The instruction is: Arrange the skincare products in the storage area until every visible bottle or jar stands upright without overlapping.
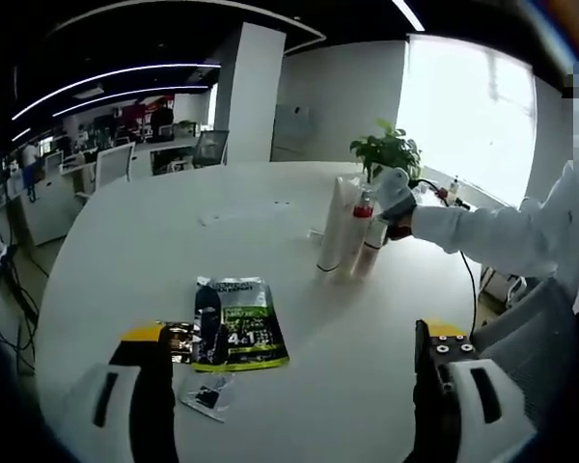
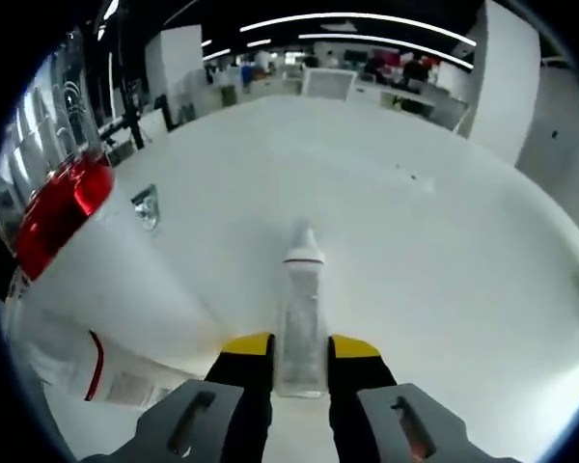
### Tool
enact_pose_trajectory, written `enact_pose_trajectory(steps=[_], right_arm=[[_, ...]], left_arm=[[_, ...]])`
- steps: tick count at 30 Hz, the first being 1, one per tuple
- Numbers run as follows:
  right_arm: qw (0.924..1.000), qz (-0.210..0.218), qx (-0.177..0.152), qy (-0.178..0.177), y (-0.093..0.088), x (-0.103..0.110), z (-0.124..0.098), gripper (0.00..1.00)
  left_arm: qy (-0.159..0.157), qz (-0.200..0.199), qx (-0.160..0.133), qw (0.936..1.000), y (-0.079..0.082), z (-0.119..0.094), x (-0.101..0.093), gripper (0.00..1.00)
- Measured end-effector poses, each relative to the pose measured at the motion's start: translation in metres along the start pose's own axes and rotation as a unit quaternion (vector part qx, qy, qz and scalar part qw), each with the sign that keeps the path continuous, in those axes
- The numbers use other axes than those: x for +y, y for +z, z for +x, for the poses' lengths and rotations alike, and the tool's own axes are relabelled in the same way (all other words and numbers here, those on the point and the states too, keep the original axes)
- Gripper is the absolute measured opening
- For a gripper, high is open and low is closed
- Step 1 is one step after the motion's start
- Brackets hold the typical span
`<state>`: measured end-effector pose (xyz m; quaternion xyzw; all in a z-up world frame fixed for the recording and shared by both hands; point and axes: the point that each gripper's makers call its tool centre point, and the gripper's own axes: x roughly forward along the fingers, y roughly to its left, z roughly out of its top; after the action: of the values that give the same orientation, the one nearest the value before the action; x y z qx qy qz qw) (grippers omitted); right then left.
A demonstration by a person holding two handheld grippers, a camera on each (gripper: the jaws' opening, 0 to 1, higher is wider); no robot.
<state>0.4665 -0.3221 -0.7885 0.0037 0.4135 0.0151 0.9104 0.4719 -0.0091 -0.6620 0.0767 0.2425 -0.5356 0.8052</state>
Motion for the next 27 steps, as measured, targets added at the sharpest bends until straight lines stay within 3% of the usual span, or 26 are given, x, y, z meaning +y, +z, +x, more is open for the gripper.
enact_pose_trajectory(steps=[4,13,18,27], right_arm=[[0.9999,0.013,-0.007,-0.008,0.000,-0.006,-0.005,0.12],[0.9953,0.092,-0.029,0.011,-0.007,-0.014,-0.018,0.12],[0.9845,0.164,-0.051,0.035,-0.009,-0.013,-0.027,0.12],[0.9704,0.221,-0.079,0.058,-0.018,-0.011,-0.046,0.11]], left_arm=[[0.003,-0.001,-0.001,1.0000,0.001,-0.001,0.001,0.99],[0.002,0.002,-0.006,1.0000,0.003,-0.003,-0.002,0.99],[-0.001,0.005,-0.007,1.0000,0.004,-0.003,-0.004,0.99],[-0.008,0.011,-0.005,0.9999,0.003,-0.003,-0.011,0.99]])
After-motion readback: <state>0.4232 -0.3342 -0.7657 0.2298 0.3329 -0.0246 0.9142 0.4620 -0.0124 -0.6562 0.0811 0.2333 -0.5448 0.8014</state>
